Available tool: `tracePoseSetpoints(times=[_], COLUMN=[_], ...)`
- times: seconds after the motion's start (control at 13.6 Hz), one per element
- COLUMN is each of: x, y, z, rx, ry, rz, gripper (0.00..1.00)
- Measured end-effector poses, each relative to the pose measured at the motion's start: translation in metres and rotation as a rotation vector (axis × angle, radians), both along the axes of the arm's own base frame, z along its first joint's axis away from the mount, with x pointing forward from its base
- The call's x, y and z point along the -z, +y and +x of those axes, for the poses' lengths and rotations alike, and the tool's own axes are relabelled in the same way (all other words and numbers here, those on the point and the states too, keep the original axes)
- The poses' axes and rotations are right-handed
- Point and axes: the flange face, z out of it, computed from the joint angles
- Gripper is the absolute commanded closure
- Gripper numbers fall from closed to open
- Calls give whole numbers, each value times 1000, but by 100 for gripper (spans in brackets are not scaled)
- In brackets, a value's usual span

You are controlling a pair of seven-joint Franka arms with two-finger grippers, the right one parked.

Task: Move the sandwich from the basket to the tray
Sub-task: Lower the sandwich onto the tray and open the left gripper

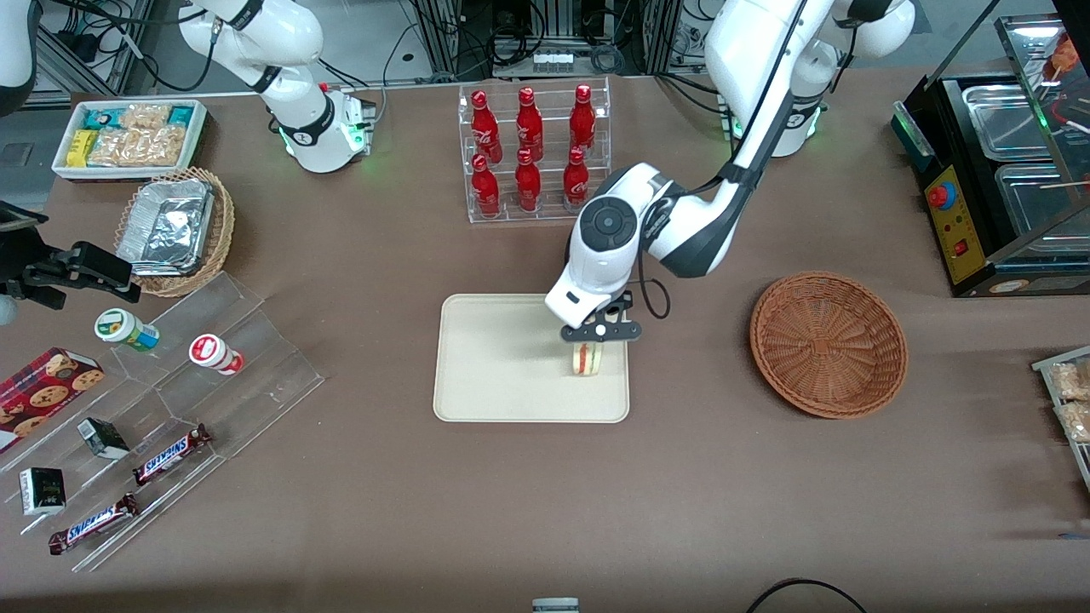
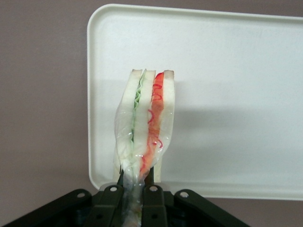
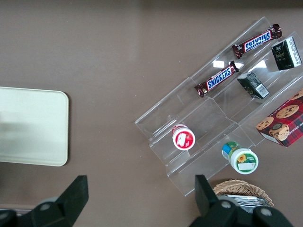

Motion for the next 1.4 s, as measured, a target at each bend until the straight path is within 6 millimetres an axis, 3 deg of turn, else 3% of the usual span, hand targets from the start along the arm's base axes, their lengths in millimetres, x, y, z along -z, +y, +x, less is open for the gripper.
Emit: tracePoseSetpoints(times=[0.74,0.81,1.11,1.18,1.25,1.33,1.4], x=[30,32,34,34,34,34,33], y=[-13,-14,-15,-15,-14,-14,-14], z=[9,9,10,10,10,10,11], rx=[-5,-3,-3,-3,-3,-4,-4], ry=[-44,-45,-46,-46,-46,-47,-50], rz=[-43,-44,-45,-44,-44,-43,-43], gripper=[88,75,67,57,21,0,0])
